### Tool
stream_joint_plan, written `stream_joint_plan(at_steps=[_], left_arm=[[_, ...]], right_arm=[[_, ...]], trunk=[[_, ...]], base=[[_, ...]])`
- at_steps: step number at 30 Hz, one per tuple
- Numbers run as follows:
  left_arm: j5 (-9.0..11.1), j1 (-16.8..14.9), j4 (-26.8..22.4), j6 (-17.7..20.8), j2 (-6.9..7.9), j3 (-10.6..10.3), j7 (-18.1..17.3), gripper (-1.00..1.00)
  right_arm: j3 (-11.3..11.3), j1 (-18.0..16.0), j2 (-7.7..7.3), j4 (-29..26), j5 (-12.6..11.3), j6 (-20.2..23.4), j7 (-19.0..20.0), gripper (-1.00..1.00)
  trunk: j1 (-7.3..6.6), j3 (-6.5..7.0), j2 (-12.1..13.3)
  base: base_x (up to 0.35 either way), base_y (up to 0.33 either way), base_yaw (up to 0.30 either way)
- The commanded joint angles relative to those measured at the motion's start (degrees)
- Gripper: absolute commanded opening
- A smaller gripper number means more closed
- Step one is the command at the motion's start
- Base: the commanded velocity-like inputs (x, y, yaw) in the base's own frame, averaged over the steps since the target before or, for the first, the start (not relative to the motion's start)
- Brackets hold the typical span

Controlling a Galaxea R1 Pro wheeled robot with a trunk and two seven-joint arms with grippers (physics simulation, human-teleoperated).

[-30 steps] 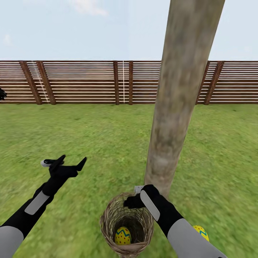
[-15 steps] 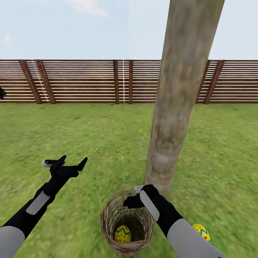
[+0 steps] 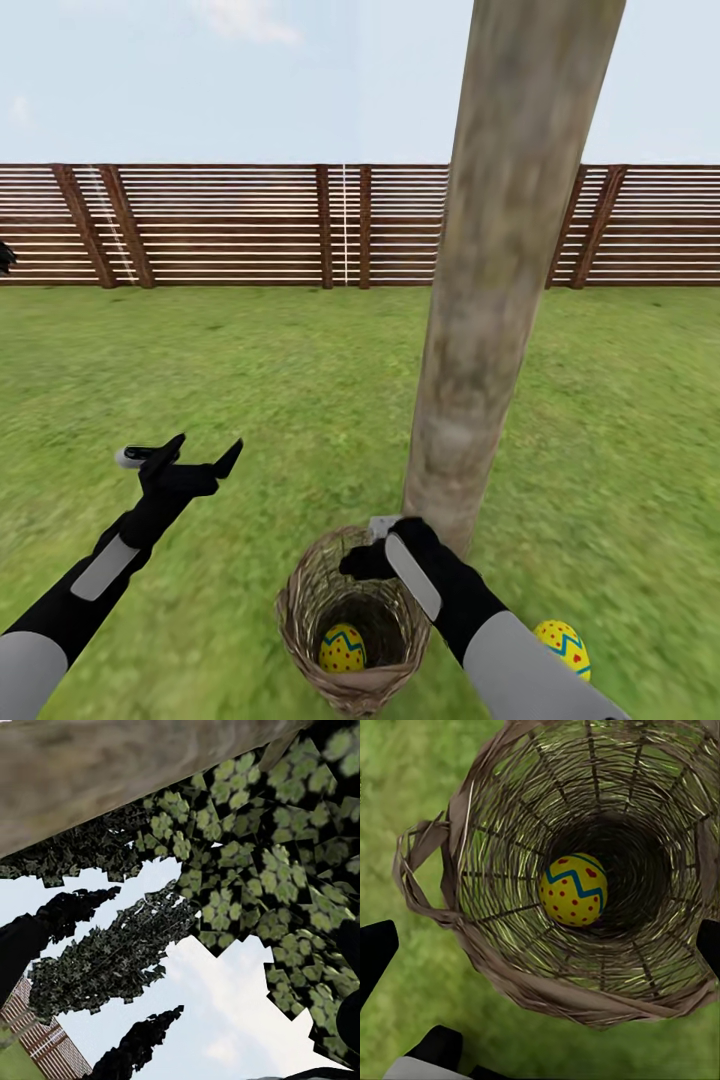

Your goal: Take the three Easter eggs out of the wicker basket on the lawn in the garden, then place them on the lawn next to a single tree (choose any tree) so that all three eggs are next to the same tree and none are left in the basket.

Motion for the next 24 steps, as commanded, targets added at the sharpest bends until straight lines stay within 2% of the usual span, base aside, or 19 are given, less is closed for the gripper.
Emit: stream_joint_plan(at_steps=[1,4,8,20,24], left_arm=[[0.4,-0.06,0.73,0.6,0.07,-0.29,-0.19,1.0],[0.37,-0.06,2.1,0.6,-0.07,-0.27,-0.15,1.0],[0.33,-0.06,2.43,0.6,-0.16,-0.28,-0.12,1.0],[0.21,-0.06,2.41,0.6,-0.41,-0.48,-0.12,1.0],[0.16,-0.06,2.49,0.6,-1.62,-0.54,-0.12,1.0]], right_arm=[[1.09,-0.05,0.0,-0.04,-0.6,-0.48,-0.57,1.0],[4.0,0.01,0.0,-0.08,-0.92,-1.49,-0.57,1.0],[5.37,0.04,0.0,-0.12,-0.96,-1.75,-0.57,1.0],[5.66,0.04,0.0,-0.13,-0.8,-1.88,-0.53,1.0],[5.71,0.04,0.0,-0.19,-0.62,-1.83,-0.52,1.0]], trunk=[[0.22,-0.24,-0.44],[0.88,-0.78,-1.65],[1.76,-1.49,-3.25],[4.39,-3.65,-8.07],[5.27,-4.37,-9.67]], base=[[0.0,0.0,0.0],[0.0,0.0,0.0],[0.0,0.0,0.0],[0.0,0.0,0.0],[0.0,0.0,0.0]])
